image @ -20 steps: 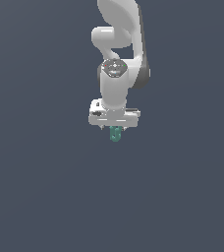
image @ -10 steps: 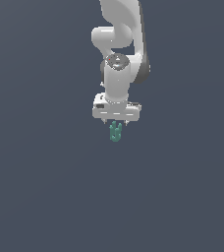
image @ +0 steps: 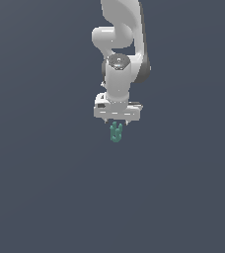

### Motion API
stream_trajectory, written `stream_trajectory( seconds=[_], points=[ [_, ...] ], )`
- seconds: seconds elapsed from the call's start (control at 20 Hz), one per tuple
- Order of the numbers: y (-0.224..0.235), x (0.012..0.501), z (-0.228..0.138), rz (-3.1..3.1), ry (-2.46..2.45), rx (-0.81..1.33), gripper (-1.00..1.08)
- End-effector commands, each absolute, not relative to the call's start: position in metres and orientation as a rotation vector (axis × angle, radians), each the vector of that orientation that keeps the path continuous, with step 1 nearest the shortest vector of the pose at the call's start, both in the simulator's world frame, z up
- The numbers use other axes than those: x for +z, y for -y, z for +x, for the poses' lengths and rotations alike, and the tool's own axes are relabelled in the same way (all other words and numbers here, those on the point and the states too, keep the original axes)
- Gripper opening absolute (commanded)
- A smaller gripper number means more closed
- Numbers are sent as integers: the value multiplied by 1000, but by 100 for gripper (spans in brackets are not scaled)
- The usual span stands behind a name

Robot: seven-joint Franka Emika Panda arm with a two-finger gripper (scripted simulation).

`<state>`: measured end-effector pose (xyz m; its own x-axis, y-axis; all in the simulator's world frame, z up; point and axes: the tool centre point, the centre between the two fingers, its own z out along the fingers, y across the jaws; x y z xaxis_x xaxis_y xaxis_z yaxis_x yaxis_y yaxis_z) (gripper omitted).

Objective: Pick up the object and move it to a goal position.

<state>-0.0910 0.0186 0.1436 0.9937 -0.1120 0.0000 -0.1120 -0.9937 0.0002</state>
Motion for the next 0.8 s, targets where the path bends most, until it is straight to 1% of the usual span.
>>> stream_trajectory(
  seconds=[0.0, 0.4, 0.7, 0.75],
  points=[
    [-19, 139, -91, 3136, 176, -1, 100],
    [-19, 105, -93, 3136, 178, 0, 100],
    [-19, 96, -93, 3136, 178, 0, 100],
    [-19, 96, -93, 3136, 178, 0, -100]
  ],
)
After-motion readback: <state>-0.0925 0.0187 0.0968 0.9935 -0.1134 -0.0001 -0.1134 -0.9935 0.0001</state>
